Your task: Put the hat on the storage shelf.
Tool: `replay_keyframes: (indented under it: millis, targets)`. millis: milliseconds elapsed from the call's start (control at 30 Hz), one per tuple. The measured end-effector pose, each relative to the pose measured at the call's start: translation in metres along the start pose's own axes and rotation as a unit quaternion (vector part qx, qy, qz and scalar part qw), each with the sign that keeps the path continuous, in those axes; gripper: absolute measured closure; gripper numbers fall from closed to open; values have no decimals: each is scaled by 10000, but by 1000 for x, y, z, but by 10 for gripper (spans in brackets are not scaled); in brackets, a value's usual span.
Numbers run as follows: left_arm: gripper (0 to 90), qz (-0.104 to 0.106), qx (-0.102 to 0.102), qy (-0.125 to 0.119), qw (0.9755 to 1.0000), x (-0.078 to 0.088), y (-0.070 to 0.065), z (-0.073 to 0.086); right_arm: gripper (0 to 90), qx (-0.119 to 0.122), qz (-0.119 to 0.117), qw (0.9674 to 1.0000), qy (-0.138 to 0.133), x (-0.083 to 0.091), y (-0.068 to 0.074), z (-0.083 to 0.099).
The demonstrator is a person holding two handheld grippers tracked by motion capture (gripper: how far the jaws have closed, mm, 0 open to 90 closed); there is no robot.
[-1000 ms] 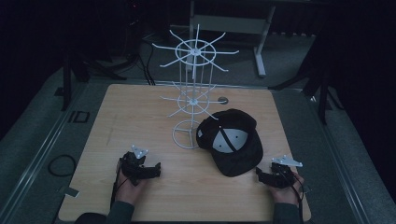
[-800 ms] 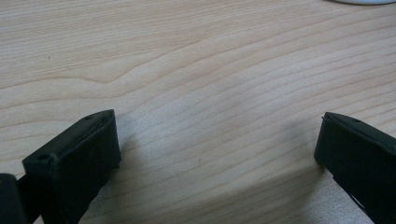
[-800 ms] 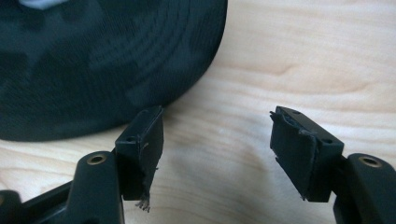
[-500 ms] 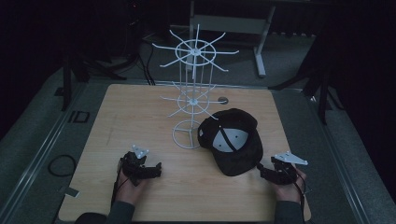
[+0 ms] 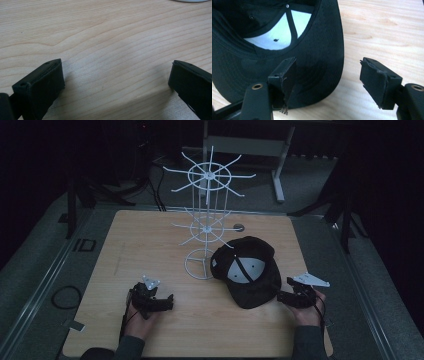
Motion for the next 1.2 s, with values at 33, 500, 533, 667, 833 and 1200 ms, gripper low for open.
replay_keyframes:
  millis: [33, 500, 533, 667, 833, 1200]
  targets:
    - [1, -3, 2, 4, 10000, 0, 0, 0, 291, 15, -36, 10000, 4, -1, -1, -3]
    - [1, 16, 9, -15, 10000, 0, -1, 0, 309, 243, -417, 9984, 299, -30, -9, -32]
    - [1, 17, 9, -14, 10000, 0, -2, 0, 325, 300, -513, 9976, 362, -32, -8, -35]
    - [1, 19, 11, -16, 10000, 0, -2, 0, 337, 347, -616, 9967, 408, -33, -6, -37]
    - [2, 26, -4, -9, 10000, 0, -2, 0, 339, 497, -650, 9953, 514, -33, 2, -32]
    - [1, 27, -29, 10, 10000, 0, -2, 0, 339, 632, -696, 9944, 491, -19, 21, -16]
Point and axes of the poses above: each handheld gripper's, and its own axes: x roughly backward along the jaws, z roughly out of its underside, y roughly to its left, the point moved 1 cm from there along -x, roughly forward along the jaws, and after that the axes turned 4 degrees about -y, right-handed, at the moved point
